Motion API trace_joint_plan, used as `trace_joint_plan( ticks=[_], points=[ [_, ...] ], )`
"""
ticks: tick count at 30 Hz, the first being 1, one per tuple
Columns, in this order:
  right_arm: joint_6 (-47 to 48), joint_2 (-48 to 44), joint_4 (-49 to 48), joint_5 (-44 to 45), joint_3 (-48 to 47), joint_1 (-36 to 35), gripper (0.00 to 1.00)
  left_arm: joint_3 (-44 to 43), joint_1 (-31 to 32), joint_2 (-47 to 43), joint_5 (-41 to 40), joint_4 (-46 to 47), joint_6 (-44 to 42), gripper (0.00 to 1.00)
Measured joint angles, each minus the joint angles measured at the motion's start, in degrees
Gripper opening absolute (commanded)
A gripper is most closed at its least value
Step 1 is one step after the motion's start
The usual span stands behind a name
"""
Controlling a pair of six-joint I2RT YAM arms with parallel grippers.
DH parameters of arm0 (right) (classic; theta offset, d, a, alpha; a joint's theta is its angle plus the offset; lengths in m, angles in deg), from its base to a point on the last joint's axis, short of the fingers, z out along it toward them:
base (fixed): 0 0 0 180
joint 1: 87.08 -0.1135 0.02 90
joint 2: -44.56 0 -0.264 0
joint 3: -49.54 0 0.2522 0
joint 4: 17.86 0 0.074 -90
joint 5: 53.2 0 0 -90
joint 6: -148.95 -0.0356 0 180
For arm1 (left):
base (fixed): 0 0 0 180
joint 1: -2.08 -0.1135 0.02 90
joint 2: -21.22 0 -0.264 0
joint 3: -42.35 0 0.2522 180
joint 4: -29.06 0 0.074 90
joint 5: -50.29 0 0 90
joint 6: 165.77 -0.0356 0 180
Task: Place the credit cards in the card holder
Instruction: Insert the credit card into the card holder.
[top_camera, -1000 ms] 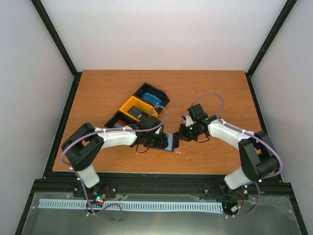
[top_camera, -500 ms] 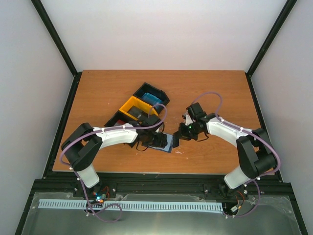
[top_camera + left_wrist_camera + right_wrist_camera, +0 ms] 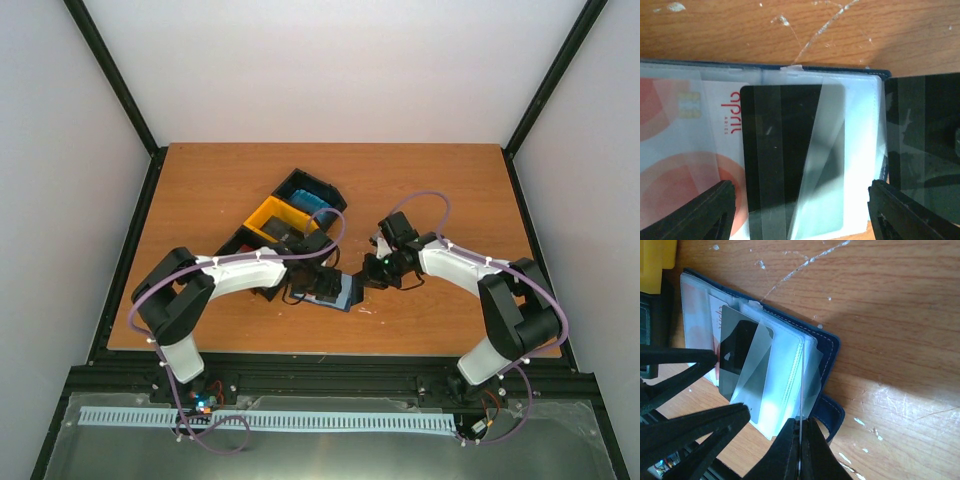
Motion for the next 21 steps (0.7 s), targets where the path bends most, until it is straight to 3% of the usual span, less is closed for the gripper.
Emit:
trace_joint_plan(
  ticks=[7,21],
  points=[
    [-0.3,0.0,-0.4,0.0,0.4,-0.3,0.03,-0.5,-1.3,2.1,1.1,1.1,-0.6,0.57],
    [-0.7,0.0,-1.2,0.0,1.3,-0.4,0.03,1.4,-1.7,2.2,9.8,6.5,-1.8,0.54]
  ],
)
